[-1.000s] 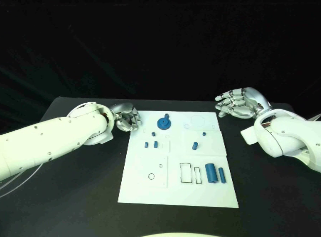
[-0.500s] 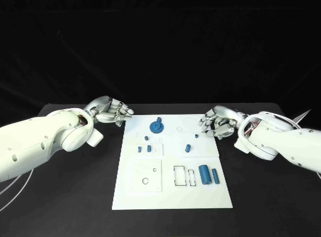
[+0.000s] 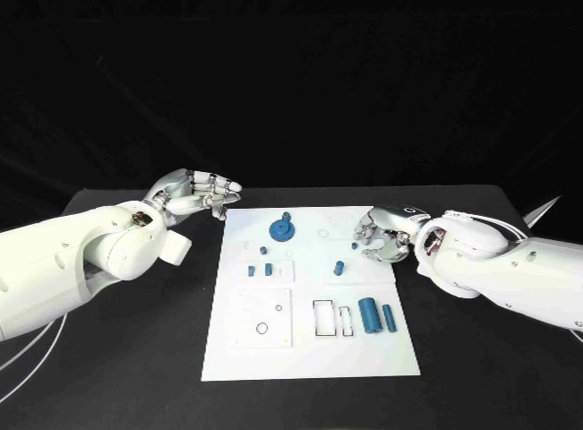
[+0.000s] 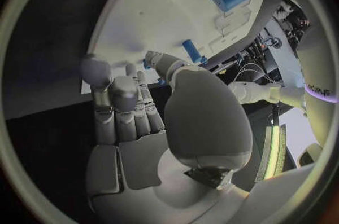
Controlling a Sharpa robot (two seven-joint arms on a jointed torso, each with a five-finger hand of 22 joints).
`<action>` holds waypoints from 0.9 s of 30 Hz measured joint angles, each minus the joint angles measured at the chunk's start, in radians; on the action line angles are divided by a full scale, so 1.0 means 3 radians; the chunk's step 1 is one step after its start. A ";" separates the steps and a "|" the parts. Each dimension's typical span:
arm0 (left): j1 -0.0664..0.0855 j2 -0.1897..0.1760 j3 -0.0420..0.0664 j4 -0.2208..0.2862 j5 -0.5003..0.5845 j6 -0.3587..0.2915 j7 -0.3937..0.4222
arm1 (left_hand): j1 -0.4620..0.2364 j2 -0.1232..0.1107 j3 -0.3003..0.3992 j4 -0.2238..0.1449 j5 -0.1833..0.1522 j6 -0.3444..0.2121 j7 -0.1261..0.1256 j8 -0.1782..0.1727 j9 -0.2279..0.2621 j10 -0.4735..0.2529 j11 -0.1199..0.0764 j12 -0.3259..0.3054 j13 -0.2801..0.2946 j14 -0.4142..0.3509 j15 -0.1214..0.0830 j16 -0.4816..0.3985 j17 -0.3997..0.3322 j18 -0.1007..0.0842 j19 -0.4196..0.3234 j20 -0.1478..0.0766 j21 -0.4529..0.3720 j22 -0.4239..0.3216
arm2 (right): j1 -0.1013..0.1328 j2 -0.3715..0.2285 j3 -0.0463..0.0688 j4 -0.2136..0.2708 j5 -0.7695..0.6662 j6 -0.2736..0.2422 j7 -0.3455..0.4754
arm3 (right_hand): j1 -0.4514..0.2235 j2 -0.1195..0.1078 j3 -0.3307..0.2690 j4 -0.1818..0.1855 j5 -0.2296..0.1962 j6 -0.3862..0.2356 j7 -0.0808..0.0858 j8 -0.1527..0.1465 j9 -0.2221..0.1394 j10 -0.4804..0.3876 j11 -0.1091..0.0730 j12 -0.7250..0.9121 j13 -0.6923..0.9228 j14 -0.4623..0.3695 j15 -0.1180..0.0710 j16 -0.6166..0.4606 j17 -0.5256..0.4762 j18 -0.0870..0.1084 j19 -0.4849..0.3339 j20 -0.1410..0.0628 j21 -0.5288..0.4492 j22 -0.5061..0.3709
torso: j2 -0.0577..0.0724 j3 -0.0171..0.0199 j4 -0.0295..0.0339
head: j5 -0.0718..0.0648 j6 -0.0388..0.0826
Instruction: Assemble the parts on the task board
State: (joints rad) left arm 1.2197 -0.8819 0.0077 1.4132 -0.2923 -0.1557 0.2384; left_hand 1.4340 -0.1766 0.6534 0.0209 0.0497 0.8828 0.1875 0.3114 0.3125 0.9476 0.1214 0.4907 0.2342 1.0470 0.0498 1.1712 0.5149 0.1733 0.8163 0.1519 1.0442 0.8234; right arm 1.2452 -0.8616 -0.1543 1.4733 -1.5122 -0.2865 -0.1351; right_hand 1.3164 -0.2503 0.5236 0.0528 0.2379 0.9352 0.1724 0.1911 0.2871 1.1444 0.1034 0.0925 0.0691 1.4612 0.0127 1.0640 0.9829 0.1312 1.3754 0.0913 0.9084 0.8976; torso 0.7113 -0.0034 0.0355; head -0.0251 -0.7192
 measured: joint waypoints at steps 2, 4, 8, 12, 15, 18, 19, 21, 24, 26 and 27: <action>-0.0001 -0.0011 -0.0001 0.0012 0.0039 -0.0005 0.0019 | 0.0000 0.0000 -0.0008 0.0008 0.0000 0.0000 0.0000 0.0000 0.0000 0.0000 0.0000 0.0000 0.0000 0.0000 0.0000 0.0000 -0.0003 0.0000 0.0000 0.0000 0.0000 -0.0005 | -0.0002 0.0013 0.0002 0.0001 -0.0063 -0.0004 -0.0032 | 0.0000 0.0000 0.0003 0.0003 0.0000 0.0000 0.0000 0.0000 0.0006 0.0002 -0.0002 0.0001 0.0001 0.0000 0.0000 0.0064 0.0049 0.0000 0.0007 0.0007 0.0077 0.0079 | 0.0000 -0.0001 -0.0002 | -0.0001 -0.0002; -0.0003 -0.0020 -0.0001 0.0020 0.0065 -0.0007 0.0032 | 0.0000 0.0000 -0.0018 -0.0001 0.0000 0.0000 0.0000 0.0014 0.0000 0.0000 0.0000 0.0000 -0.0004 0.0000 0.0000 0.0000 -0.0003 -0.0001 0.0000 0.0000 -0.0013 -0.0009 | -0.0006 0.0022 0.0003 0.0004 -0.0104 -0.0009 -0.0054 | 0.0000 0.0000 0.0015 0.0015 0.0000 0.0014 -0.0013 0.0000 0.0012 0.0040 -0.0011 0.0001 0.0004 0.0000 0.0000 0.0159 0.0130 -0.0001 0.0044 0.0004 0.0191 0.0193 | 0.0001 -0.0003 -0.0003 | -0.0002 -0.0003; -0.0003 -0.0031 -0.0001 0.0029 0.0109 -0.0013 0.0056 | -0.0026 0.0000 -0.0027 0.0009 0.0000 0.0000 0.0000 0.0016 0.0000 0.0000 0.0000 0.0000 -0.0004 0.0012 -0.0012 0.0000 -0.0003 -0.0001 0.0000 0.0000 -0.0013 -0.0013 | -0.0013 0.0041 0.0003 0.0017 -0.0163 -0.0025 -0.0085 | 0.0000 0.0000 0.0045 0.0026 0.0000 0.0072 -0.0026 0.0000 0.0030 0.0108 -0.0031 0.0001 0.0015 0.0001 -0.0001 0.0356 0.0305 -0.0055 0.0103 -0.0005 0.0440 0.0442 | 0.0001 -0.0003 -0.0002 | 0.0005 -0.0008; -0.0004 -0.0040 -0.0001 0.0035 0.0140 -0.0017 0.0072 | -0.0026 0.0000 -0.0027 0.0009 0.0000 0.0000 0.0000 0.0016 0.0002 0.0000 0.0000 0.0000 -0.0006 0.0018 -0.0006 0.0000 -0.0003 -0.0001 0.0007 -0.0007 -0.0013 -0.0016 | -0.0024 0.0065 0.0003 0.0032 -0.0200 -0.0037 -0.0101 | 0.0001 0.0001 0.0102 0.0021 0.0000 0.0126 -0.0051 0.0038 0.0055 0.0188 -0.0054 0.0024 0.0030 0.0013 -0.0013 0.0500 0.0428 -0.0054 0.0126 -0.0019 0.0622 0.0626 | 0.0001 -0.0004 0.0000 | 0.0010 -0.0011; -0.0004 -0.0044 -0.0001 0.0039 0.0154 -0.0018 0.0079 | -0.0026 0.0000 -0.0027 0.0009 0.0000 0.0000 0.0000 0.0016 0.0004 0.0000 0.0000 0.0000 -0.0008 0.0024 0.0001 0.0000 -0.0003 -0.0002 0.0013 -0.0012 -0.0027 -0.0020 | -0.0028 0.0072 0.0003 0.0033 -0.0215 -0.0043 -0.0108 | 0.0026 0.0027 0.0162 0.0012 0.0000 0.0158 -0.0062 0.0048 0.0072 0.0226 -0.0076 0.0029 0.0038 0.0023 -0.0028 0.0597 0.0519 -0.0090 0.0146 -0.0012 0.0738 0.0746 | 0.0000 -0.0006 0.0002 | 0.0015 -0.0013; -0.0004 -0.0048 -0.0002 0.0040 0.0165 -0.0018 0.0083 | -0.0026 0.0000 -0.0035 0.0018 0.0000 0.0000 0.0000 0.0016 0.0004 0.0000 0.0000 0.0000 -0.0008 0.0024 0.0001 0.0000 -0.0006 -0.0003 0.0013 -0.0012 -0.0027 -0.0025 | -0.0032 0.0080 0.0004 0.0032 -0.0226 -0.0050 -0.0117 | 0.0026 0.0027 0.0207 0.0003 0.0000 0.0206 -0.0076 0.0085 0.0091 0.0277 -0.0095 0.0034 0.0056 0.0015 -0.0041 0.0677 0.0591 -0.0104 0.0174 -0.0018 0.0872 0.0882 | 0.0000 -0.0006 0.0001 | 0.0016 -0.0014; -0.0004 -0.0050 -0.0002 0.0041 0.0167 -0.0018 0.0083 | -0.0026 0.0000 -0.0035 0.0018 0.0000 0.0000 0.0000 0.0016 0.0004 0.0000 0.0000 0.0000 -0.0008 0.0024 0.0001 0.0000 -0.0006 -0.0004 0.0013 -0.0012 -0.0027 -0.0025 | -0.0033 0.0083 0.0004 0.0030 -0.0229 -0.0051 -0.0119 | 0.0027 0.0027 0.0211 -0.0001 0.0000 0.0218 -0.0086 0.0094 0.0103 0.0297 -0.0098 0.0045 0.0061 0.0024 -0.0050 0.0699 0.0613 -0.0104 0.0193 -0.0022 0.0913 0.0924 | 0.0000 -0.0006 0.0001 | 0.0016 -0.0014; -0.0004 -0.0051 -0.0002 0.0041 0.0171 -0.0019 0.0084 | -0.0026 0.0000 -0.0035 0.0018 0.0000 0.0000 0.0000 0.0016 0.0004 0.0000 0.0000 0.0000 -0.0008 0.0024 0.0001 0.0000 -0.0006 -0.0005 0.0013 -0.0012 -0.0027 -0.0025 | -0.0034 0.0089 0.0004 0.0029 -0.0233 -0.0054 -0.0123 | 0.0026 0.0026 0.0221 0.0007 0.0000 0.0220 -0.0089 0.0098 0.0116 0.0301 -0.0095 0.0045 0.0066 0.0024 -0.0050 0.0724 0.0635 -0.0104 0.0196 -0.0018 0.0956 0.0967 | -0.0001 -0.0006 0.0001 | 0.0016 -0.0014; -0.0004 -0.0055 -0.0002 0.0043 0.0176 -0.0019 0.0085 | -0.0026 0.0000 -0.0035 0.0018 0.0000 0.0000 0.0000 0.0016 0.0004 0.0000 0.0000 0.0000 -0.0010 0.0024 0.0001 0.0000 -0.0006 -0.0006 0.0013 -0.0012 -0.0027 -0.0025 | -0.0036 0.0098 0.0004 0.0026 -0.0241 -0.0060 -0.0135 | 0.0036 0.0036 0.0234 -0.0006 0.0000 0.0232 -0.0101 0.0099 0.0128 0.0318 -0.0112 0.0045 0.0073 0.0012 -0.0062 0.0757 0.0667 -0.0117 0.0208 -0.0031 0.1020 0.1036 | -0.0001 -0.0006 0.0000 | 0.0016 -0.0018; -0.0004 -0.0055 -0.0002 0.0044 0.0179 -0.0019 0.0085 | -0.0026 0.0000 -0.0045 0.0008 0.0000 0.0000 0.0000 0.0016 0.0004 0.0000 0.0000 0.0000 -0.0011 0.0024 0.0001 0.0000 -0.0006 -0.0006 0.0013 -0.0012 -0.0027 -0.0029 | -0.0037 0.0105 0.0004 0.0023 -0.0246 -0.0064 -0.0143 | 0.0040 0.0040 0.0238 -0.0010 0.0000 0.0232 -0.0101 0.0111 0.0133 0.0319 -0.0112 0.0045 0.0074 0.0012 -0.0062 0.0759 0.0677 -0.0156 0.0208 -0.0031 0.1029 0.1055 | -0.0001 -0.0006 0.0000 | 0.0019 -0.0020; -0.0004 -0.0055 -0.0002 0.0044 0.0180 -0.0019 0.0085 | -0.0026 0.0000 -0.0045 0.0008 0.0000 0.0000 0.0000 0.0016 0.0004 0.0000 0.0000 0.0000 -0.0011 0.0024 0.0001 0.0000 -0.0006 -0.0007 0.0013 -0.0012 -0.0027 -0.0029 | -0.0037 0.0108 0.0005 0.0022 -0.0248 -0.0065 -0.0147 | 0.0040 0.0040 0.0238 -0.0010 0.0000 0.0238 -0.0095 0.0111 0.0136 0.0319 -0.0112 0.0045 0.0075 0.0012 -0.0062 0.0760 0.0679 -0.0156 0.0208 -0.0031 0.1040 0.1062 | -0.0001 -0.0007 0.0000 | 0.0019 -0.0020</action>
State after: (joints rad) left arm 1.2185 -0.8986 0.0072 1.4265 -0.2384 -0.1613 0.2639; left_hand 1.4261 -0.1766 0.6401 0.0234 0.0497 0.8828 0.1874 0.3162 0.3136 0.9475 0.1215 0.4907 0.2310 1.0543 0.0500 1.1713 0.5131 0.1713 0.8201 0.1482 1.0362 0.8146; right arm 1.2341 -0.8292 -0.1529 1.4799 -1.5866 -0.3060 -0.1792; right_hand 1.3283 -0.2383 0.5951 0.0498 0.2379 1.0067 0.1441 0.2246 0.3279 1.2401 0.0698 0.1061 0.0915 1.4647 -0.0059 1.2919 1.1865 0.0845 1.4380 0.0821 1.2203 1.2164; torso 0.7110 -0.0054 0.0355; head -0.0193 -0.7253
